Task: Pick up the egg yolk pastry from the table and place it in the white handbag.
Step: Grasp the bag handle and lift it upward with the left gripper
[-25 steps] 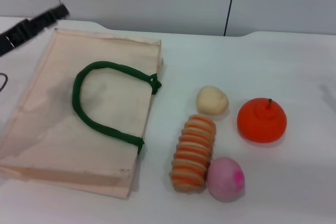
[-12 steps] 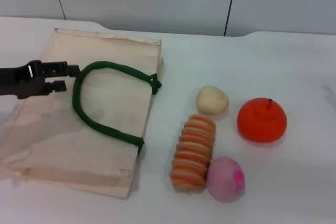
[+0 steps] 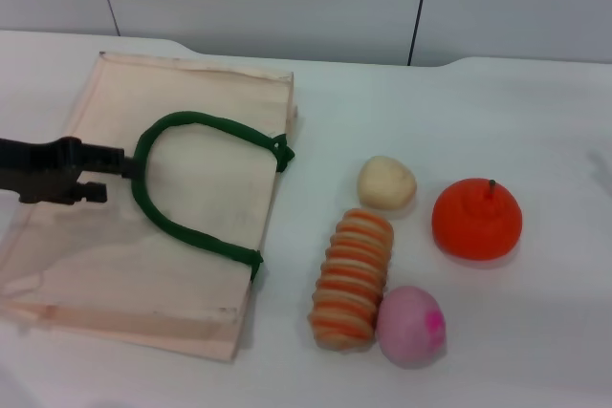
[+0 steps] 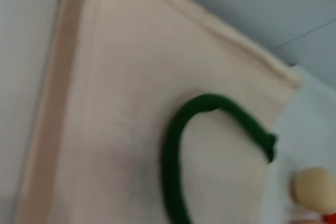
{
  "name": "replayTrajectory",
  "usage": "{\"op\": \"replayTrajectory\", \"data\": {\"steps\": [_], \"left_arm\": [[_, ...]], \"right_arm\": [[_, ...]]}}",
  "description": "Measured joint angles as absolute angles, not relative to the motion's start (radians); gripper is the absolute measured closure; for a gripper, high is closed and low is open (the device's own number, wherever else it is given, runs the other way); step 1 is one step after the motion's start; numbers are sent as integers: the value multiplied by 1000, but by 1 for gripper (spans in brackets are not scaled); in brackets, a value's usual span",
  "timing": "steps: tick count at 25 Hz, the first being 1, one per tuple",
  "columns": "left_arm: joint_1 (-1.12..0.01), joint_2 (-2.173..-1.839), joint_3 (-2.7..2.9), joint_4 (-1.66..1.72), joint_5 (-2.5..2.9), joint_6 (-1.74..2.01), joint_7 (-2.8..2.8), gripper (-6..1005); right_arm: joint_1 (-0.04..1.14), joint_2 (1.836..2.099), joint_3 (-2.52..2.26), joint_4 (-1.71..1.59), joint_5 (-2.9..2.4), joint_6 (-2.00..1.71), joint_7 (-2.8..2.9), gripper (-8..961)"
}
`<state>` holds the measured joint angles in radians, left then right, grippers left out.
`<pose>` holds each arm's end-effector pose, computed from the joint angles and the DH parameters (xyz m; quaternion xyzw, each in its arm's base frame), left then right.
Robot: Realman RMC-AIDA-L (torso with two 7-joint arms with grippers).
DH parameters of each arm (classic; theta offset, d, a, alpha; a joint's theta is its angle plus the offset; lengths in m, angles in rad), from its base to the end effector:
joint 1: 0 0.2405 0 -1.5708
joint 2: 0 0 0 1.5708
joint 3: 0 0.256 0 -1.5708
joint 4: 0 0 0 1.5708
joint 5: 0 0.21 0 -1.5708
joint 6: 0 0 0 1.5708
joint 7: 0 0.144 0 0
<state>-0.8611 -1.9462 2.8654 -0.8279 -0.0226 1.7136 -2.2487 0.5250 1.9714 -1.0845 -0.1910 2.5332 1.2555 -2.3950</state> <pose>-0.3132 0.3513 0.1006 -0.7090 -0.6760 -0.1270 0.1558 0.2993 0.3777 0.0561 -0.7234 0.2257 0.4298 0.4910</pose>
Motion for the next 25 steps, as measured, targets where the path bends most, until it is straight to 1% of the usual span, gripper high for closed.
{"op": "replayTrajectory", "data": {"steps": [12,19,25], "left_arm": [[-916,-1935,2866,-774,76,1593,-2262,243],[-936,-1904,2866,-654,94,1520,-2272,243],[-954,-1898,2866,-610,156,1461,-2295,243]], "right_arm": [[530,1976,-1083,-190,2534,1252,-2396,76],[532,1979,-1083,-192,2534,1252,-2396,76],[532,1980,-1083,-193,2534,1252,-2396,76]]}}
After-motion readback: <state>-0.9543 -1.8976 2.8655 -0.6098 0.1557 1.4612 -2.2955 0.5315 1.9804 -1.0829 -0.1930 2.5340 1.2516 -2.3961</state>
